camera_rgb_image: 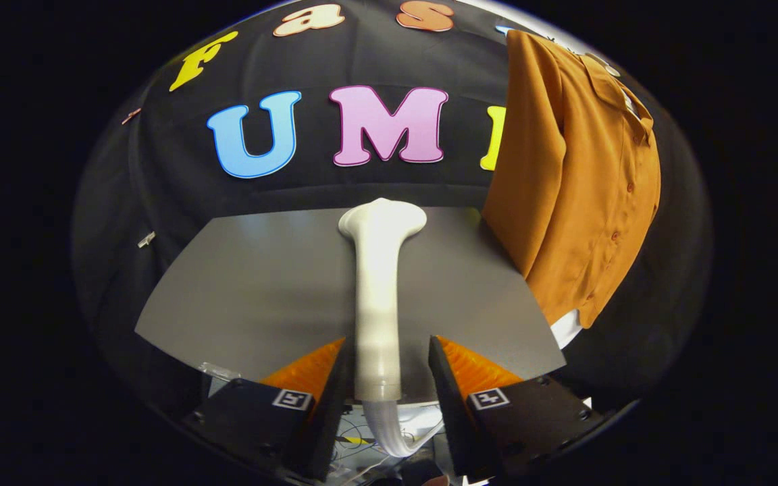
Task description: Iron the clothes twice with a garment steamer, once on the left side and once on the right side.
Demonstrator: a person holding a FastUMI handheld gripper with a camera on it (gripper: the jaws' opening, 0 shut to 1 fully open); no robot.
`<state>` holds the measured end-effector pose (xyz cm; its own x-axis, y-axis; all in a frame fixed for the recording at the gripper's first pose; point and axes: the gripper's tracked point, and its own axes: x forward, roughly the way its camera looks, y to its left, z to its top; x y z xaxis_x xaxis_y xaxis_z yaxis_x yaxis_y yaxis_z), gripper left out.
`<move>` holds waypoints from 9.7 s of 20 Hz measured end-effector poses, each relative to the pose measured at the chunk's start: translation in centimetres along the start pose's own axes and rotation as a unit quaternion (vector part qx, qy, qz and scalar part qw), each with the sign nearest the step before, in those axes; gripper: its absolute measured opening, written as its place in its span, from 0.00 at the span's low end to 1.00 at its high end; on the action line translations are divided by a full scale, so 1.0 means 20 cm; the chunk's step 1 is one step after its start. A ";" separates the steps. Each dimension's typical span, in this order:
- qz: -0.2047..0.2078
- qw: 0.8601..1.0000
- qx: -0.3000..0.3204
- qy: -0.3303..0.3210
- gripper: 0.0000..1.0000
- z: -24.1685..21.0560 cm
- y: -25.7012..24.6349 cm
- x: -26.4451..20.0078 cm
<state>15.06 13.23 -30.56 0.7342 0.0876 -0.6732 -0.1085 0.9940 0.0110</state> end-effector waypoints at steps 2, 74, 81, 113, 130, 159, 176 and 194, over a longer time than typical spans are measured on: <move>0.003 1.000 -0.010 0.012 0.40 -0.03 0.02 -0.01; -0.003 0.955 0.061 -0.291 0.27 0.16 -1.23 -0.19; -0.011 0.970 0.070 -0.233 0.27 -0.16 -1.26 -0.11; -0.021 0.948 0.079 -0.309 0.27 0.04 -1.39 -0.63; -0.043 0.900 0.075 -0.427 0.26 0.56 -1.80 -0.88; -0.036 0.956 0.141 -0.254 0.27 -0.14 -1.98 -0.13; -0.085 0.973 0.175 -0.123 0.27 -0.71 -1.98 0.04; -0.087 0.954 0.187 -0.217 0.27 -0.44 -1.77 -0.46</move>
<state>6.27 -23.29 -31.34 0.9367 -0.1421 -0.3199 0.2266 0.9428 0.2447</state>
